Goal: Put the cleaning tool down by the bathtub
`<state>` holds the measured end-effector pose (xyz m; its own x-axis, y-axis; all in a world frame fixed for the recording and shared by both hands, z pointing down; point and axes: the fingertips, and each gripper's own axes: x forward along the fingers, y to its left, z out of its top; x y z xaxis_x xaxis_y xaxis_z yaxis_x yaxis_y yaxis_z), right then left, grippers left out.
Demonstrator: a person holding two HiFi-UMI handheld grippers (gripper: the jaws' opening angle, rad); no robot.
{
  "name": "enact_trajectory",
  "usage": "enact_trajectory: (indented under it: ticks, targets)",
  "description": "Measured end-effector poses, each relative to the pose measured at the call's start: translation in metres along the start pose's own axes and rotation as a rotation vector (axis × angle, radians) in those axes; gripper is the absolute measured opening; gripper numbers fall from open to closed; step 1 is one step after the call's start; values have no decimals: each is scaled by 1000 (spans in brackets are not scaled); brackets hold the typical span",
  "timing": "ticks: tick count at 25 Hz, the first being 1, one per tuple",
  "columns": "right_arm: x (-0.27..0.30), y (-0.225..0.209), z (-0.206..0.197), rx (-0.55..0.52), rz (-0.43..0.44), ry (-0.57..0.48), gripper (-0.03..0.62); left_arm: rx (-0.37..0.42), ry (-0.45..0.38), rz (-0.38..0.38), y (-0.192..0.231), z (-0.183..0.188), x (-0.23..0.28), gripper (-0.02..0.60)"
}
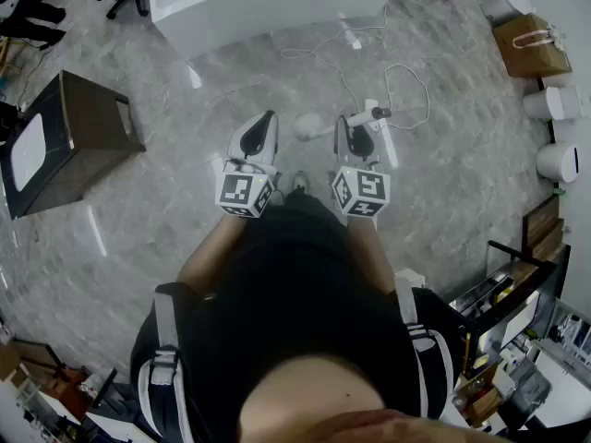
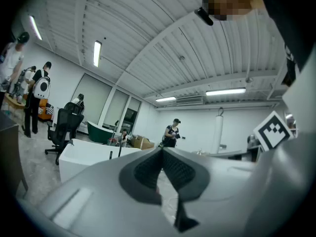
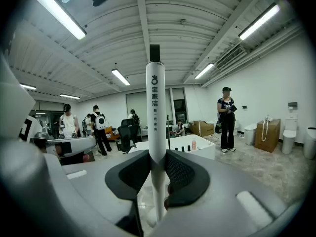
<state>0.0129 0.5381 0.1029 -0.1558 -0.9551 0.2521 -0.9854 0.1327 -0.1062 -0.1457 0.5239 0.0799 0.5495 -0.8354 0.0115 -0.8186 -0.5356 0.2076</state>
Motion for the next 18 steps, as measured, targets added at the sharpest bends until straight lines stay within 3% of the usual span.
enact_trajectory:
  ticks: [18]
  targets:
    - [1,-21,5,11,14,-21,91,-14,2,-11,-16,-4,20,11]
